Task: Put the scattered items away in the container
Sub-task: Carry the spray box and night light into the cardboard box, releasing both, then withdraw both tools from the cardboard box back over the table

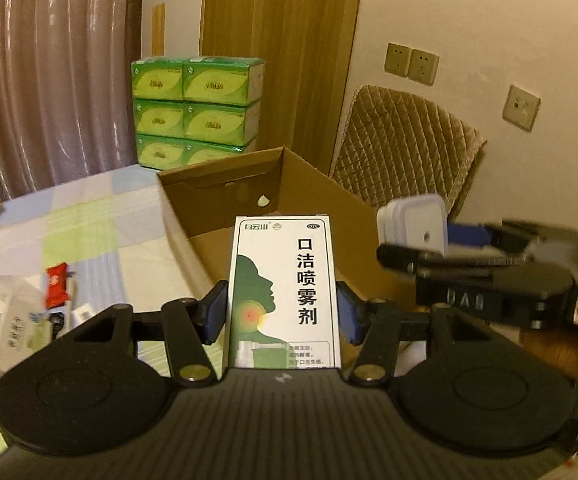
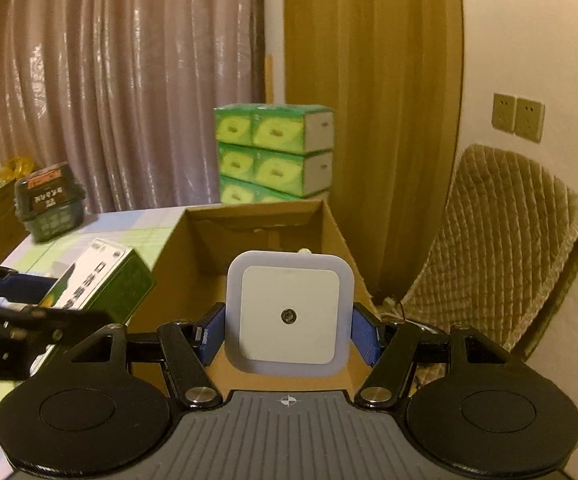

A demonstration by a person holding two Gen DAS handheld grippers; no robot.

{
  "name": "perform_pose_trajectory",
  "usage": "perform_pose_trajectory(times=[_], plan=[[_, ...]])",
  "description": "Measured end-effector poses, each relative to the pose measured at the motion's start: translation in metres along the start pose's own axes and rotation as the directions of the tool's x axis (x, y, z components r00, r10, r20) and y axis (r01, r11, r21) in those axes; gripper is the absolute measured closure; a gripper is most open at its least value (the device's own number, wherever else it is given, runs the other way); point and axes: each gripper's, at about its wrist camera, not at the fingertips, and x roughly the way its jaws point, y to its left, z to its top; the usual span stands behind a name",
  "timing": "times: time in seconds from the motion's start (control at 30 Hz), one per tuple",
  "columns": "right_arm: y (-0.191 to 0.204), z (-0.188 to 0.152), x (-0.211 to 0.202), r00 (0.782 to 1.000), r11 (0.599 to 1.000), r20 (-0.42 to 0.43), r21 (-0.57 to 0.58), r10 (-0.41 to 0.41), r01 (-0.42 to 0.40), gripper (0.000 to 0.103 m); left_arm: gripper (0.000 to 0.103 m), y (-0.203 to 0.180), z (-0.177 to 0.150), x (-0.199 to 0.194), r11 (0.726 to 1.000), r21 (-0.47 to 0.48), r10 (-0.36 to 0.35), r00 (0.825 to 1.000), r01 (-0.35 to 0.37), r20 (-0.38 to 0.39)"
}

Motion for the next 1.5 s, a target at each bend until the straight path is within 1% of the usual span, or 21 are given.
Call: perform_pose_trajectory(times=[0.13,0.4,0.53,0.6,0.63,0.67,1.07,1.17,1.2,1.23,1.27,1.3,1.5], plan=[[-0.008,-0.005,0.007,1.000,1.000,-0.008,0.016,0.005,-0.005,0.041,0.053,-0.004,0.005,0.019,1.000,-0.027,-0.013,1.000,0.013,-0.001],[-0.016,-0.006,0.028,1.000,0.999,-0.020,0.035,0.008,-0.007,0.041,0.053,0.001,0.013,0.042,0.995,-0.089,-0.038,0.999,0.038,0.004],[-0.018,-0.008,0.034,1.000,0.999,-0.029,0.040,0.008,-0.007,0.041,0.053,0.004,0.013,0.052,0.994,-0.108,-0.036,0.999,0.035,-0.009],[-0.018,-0.010,0.036,0.999,0.999,-0.032,0.040,0.009,-0.008,0.041,0.048,0.008,0.012,0.054,0.990,-0.135,-0.029,1.000,0.028,-0.009],[-0.019,-0.010,0.037,0.999,0.999,-0.033,0.041,0.010,-0.008,0.041,0.041,0.011,0.011,0.053,0.987,-0.155,-0.031,0.999,0.029,-0.009],[-0.019,-0.011,0.037,0.999,0.999,-0.034,0.043,0.010,-0.009,0.041,0.041,0.013,0.011,0.052,0.986,-0.167,-0.031,1.000,0.029,-0.006],[-0.012,-0.013,0.039,0.999,0.999,-0.043,0.039,0.020,-0.018,0.041,0.041,0.024,-0.002,0.035,0.991,-0.136,0.004,1.000,-0.007,-0.029],[-0.008,-0.013,0.039,0.998,0.999,-0.042,0.029,0.039,-0.038,0.041,0.040,0.026,-0.006,0.033,0.991,-0.135,0.006,0.999,-0.011,-0.037],[-0.007,-0.012,0.039,0.998,0.999,-0.038,0.024,0.041,-0.040,0.035,0.039,0.026,-0.007,0.033,0.991,-0.136,0.007,0.999,-0.012,-0.038],[-0.006,-0.012,0.038,0.999,0.999,-0.030,0.024,0.044,-0.044,0.019,0.038,0.027,-0.008,0.032,0.991,-0.136,0.008,0.999,-0.013,-0.038],[-0.006,-0.012,0.037,0.999,0.999,-0.022,0.027,0.046,-0.045,0.012,0.037,0.027,-0.009,0.032,0.991,-0.136,0.008,0.999,-0.013,-0.039],[-0.006,-0.012,0.036,0.999,0.998,-0.015,0.028,0.049,-0.048,0.008,0.037,0.027,-0.009,0.032,0.991,-0.136,0.008,0.999,-0.014,-0.040],[-0.003,-0.014,0.035,0.999,0.999,-0.026,0.016,0.044,-0.044,0.008,0.036,0.031,-0.015,0.027,0.989,-0.144,0.012,0.999,-0.018,-0.042]])
